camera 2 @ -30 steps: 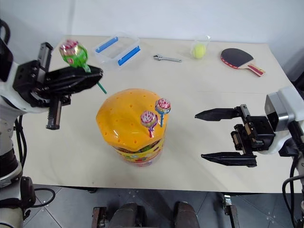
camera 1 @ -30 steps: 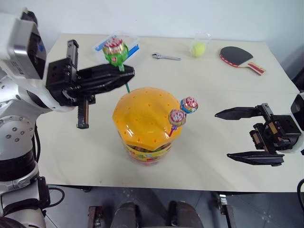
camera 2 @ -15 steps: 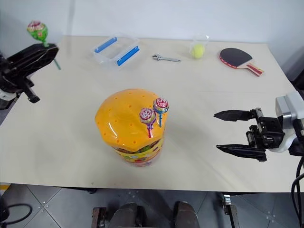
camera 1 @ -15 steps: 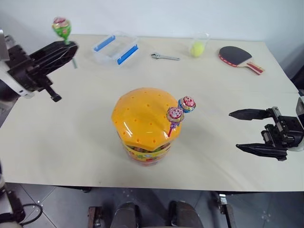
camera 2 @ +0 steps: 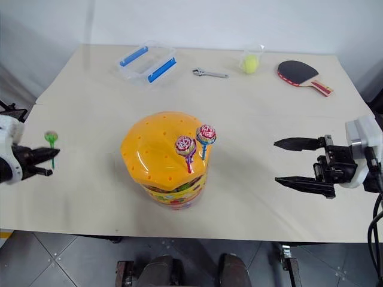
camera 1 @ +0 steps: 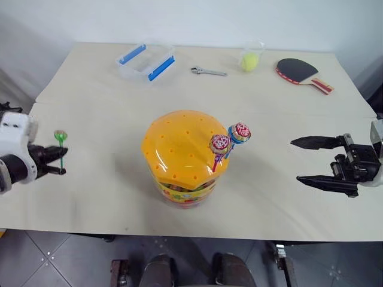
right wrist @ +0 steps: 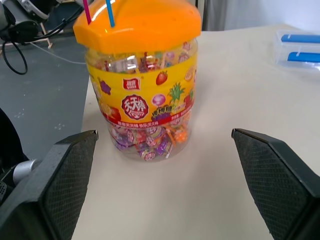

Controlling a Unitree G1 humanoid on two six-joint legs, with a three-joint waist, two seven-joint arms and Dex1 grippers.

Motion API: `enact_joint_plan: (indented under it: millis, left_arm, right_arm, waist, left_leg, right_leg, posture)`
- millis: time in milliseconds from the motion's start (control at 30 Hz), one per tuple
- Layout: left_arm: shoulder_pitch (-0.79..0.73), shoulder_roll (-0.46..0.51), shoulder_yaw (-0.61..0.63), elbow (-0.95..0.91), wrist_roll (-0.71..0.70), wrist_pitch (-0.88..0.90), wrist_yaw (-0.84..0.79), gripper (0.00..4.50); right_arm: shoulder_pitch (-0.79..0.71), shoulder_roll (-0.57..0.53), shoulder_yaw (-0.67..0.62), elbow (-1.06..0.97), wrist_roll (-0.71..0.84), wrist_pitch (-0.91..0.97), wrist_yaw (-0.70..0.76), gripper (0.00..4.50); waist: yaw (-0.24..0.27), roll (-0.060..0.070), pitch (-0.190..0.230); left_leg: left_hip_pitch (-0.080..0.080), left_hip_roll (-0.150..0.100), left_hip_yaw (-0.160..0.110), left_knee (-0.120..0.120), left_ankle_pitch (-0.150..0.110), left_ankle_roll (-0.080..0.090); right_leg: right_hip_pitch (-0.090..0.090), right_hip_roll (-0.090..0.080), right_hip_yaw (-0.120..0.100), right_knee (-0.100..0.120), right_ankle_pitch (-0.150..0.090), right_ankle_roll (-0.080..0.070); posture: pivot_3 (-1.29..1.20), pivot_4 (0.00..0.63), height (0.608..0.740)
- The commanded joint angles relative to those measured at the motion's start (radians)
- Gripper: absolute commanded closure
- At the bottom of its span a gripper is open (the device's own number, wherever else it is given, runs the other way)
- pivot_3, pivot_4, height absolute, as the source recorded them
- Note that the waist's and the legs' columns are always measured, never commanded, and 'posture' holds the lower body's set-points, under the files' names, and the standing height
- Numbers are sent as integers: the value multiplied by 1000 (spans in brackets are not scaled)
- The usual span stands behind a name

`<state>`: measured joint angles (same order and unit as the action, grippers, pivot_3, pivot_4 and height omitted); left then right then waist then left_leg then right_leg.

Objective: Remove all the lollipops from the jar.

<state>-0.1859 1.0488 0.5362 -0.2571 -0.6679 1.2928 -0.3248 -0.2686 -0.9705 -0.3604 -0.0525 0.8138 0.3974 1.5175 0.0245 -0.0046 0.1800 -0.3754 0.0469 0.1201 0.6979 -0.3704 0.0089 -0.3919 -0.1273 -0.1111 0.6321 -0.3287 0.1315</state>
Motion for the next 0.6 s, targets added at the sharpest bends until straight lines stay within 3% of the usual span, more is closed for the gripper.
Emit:
enact_joint_plan:
  millis: [33,367,600]
  left_arm:
    - [6,34,-30,5,47,53,8,4463]
    - [-101,37,-90,79,76,227,-8,4463]
    - [-212,66,-140,75,103,285,-12,2584]
  right_arm:
    - [-15,1,-12,-1,4,-15,24,0]
    - [6,3,-18,-26,2,-10,6,0]
    - [5,-2,-19,-26,-6,-10,1,0]
  waist:
    - [0,0,0]
    - [-1,0,0]
    - [1,0,0]
  left_leg:
    - [0,0,0,0,0,0]
    - [0,0,2,0,0,0]
    - [0,0,2,0,0,0]
  right_leg:
    - [0,0,0,0,0,0]
    - [-1,0,0,1,0,0]
    - [-1,0,1,2,0,0]
  posture:
    - [0,150,740]
    - [0,150,740]
    - [0,150,740]
